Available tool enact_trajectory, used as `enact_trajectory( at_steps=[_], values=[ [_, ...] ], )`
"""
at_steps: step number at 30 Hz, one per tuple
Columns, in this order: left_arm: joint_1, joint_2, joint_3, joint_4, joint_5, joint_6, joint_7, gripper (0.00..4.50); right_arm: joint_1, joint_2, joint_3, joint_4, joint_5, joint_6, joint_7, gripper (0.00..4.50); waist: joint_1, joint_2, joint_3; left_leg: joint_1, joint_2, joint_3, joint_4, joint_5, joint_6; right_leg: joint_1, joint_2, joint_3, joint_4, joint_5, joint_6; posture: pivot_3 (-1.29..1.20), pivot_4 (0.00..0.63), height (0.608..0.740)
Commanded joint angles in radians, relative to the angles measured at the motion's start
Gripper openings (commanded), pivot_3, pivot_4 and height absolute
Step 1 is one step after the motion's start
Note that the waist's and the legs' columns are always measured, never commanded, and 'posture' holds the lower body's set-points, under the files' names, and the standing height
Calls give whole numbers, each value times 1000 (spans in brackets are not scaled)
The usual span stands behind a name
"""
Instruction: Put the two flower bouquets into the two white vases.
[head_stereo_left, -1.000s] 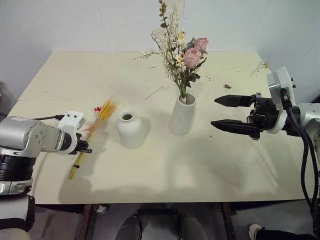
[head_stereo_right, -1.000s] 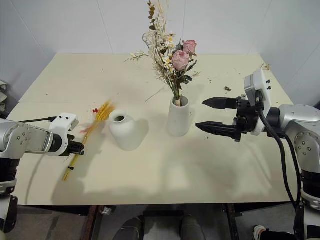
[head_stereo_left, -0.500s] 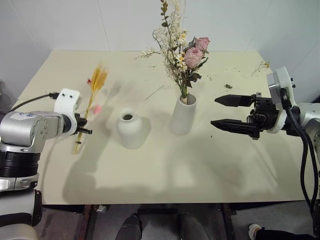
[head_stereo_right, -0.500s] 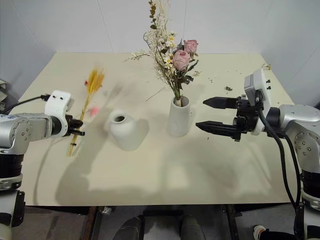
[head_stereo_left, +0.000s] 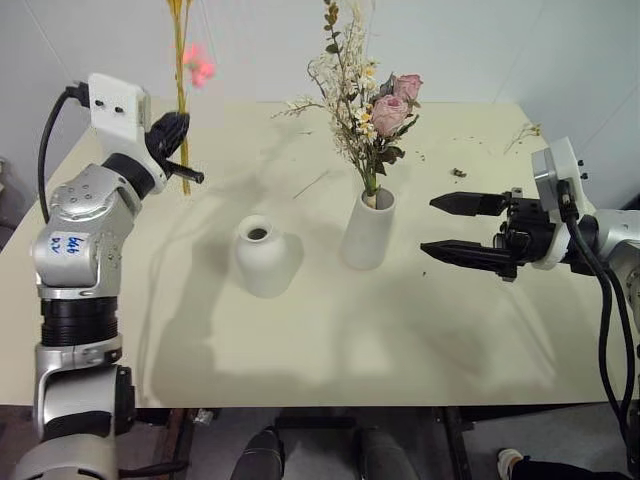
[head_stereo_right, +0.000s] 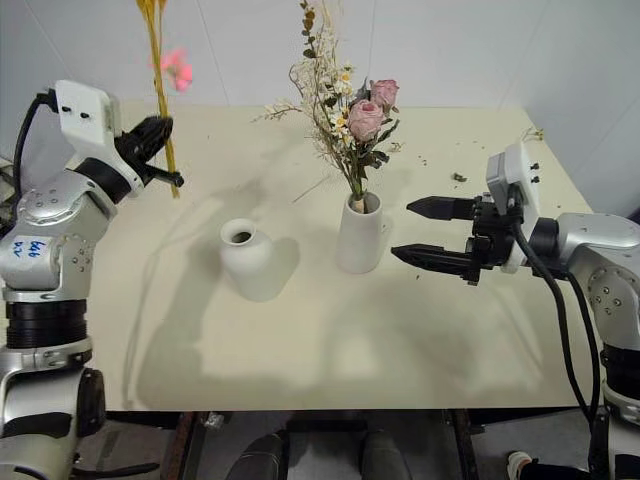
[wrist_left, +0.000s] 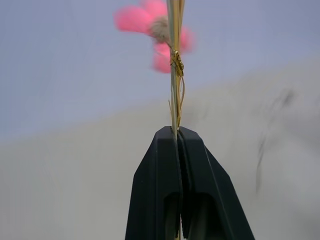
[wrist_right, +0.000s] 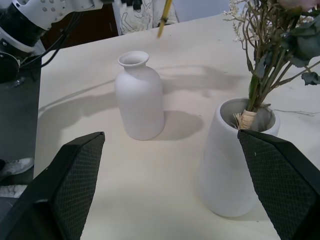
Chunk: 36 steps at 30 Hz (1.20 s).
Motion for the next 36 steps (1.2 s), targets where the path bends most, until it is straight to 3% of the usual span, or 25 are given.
enact_trajectory(
  at_steps=[1, 7, 12, 18, 24, 36],
  values=[
    [-55, -35, 43, -6, -62, -53, -55, 12, 4, -16, -46, -34, 15, -8, -14, 4500, 0, 0, 0, 0, 0, 0, 1, 0, 0, 0, 0, 0, 0, 0, 0, 0, 150, 740],
    [-100, -92, 84, -49, -267, 25, -203, 12, 22, -2, -78, -62, 44, -12, -31, 4500, -2, 0, 0, -2, 0, 0, 6, -1, 2, 1, 0, 0, 1, 1, 3, 0, 150, 740],
    [-84, -90, 98, -90, -450, 169, -317, 12, 52, 4, -134, -97, 117, 1, -30, 4500, -3, 0, 0, -1, 0, 0, 7, -1, 2, 1, 0, 0, 2, 1, 3, 0, 150, 740],
    [-52, -62, 108, -111, -557, 272, -397, 12, 89, 0, -161, -156, 189, 22, -56, 4500, -5, 0, 0, -1, 0, 0, 9, -2, 3, 2, 1, 0, 2, 2, 3, 0, 150, 740],
    [7, -43, 91, -57, -504, 225, -481, 12, 141, 12, -166, -187, 186, -3, -105, 4500, -2, 0, 0, -1, 0, -1, 10, -2, 3, 3, 1, 0, 2, 2, 2, 0, 150, 740],
    [20, -2, 73, -51, -449, 246, -500, 12, 215, 8, -198, -233, 198, -10, -146, 4500, -3, 0, 0, -1, 0, 0, 9, -2, 3, 3, 1, 1, 1, 2, 2, 0, 150, 740]
  ],
)
